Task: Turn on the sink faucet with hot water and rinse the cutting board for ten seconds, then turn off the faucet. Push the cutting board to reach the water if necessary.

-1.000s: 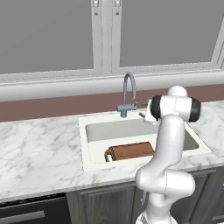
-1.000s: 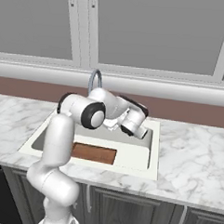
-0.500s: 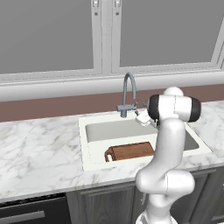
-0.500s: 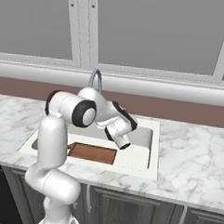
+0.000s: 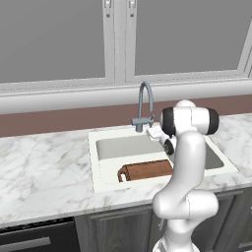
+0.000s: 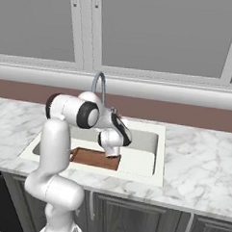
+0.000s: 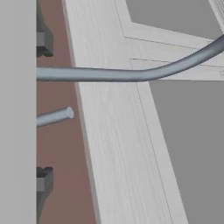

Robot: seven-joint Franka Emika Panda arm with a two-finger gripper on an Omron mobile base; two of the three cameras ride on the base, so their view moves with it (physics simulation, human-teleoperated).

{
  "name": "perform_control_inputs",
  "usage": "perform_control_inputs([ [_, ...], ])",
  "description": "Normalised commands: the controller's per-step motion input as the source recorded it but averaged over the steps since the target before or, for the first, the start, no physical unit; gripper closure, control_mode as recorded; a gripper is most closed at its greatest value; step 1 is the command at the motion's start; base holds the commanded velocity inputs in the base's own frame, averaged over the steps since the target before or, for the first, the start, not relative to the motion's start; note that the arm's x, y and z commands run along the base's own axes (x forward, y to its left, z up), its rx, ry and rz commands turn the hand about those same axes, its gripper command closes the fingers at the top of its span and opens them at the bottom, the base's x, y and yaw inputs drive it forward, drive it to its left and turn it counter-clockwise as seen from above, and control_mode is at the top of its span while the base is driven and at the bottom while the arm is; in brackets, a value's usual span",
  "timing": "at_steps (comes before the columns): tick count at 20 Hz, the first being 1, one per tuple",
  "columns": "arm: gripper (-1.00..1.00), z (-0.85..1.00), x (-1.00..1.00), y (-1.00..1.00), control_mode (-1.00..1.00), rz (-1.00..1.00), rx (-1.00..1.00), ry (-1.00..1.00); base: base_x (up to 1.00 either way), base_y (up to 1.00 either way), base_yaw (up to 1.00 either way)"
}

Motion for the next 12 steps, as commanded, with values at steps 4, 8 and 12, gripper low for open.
perform_control_inputs([
  [4,-1.00,-0.23,0.26,0.00,-1.00,0.00,0.02,-0.01,0.00,0.00,0.00],
  [8,-1.00,-0.02,0.37,0.00,-1.00,0.00,0.02,0.00,0.00,0.00,0.00],
  [12,-1.00,0.00,0.42,-0.12,-1.00,0.00,0.04,0.00,0.00,0.00,0.00],
])
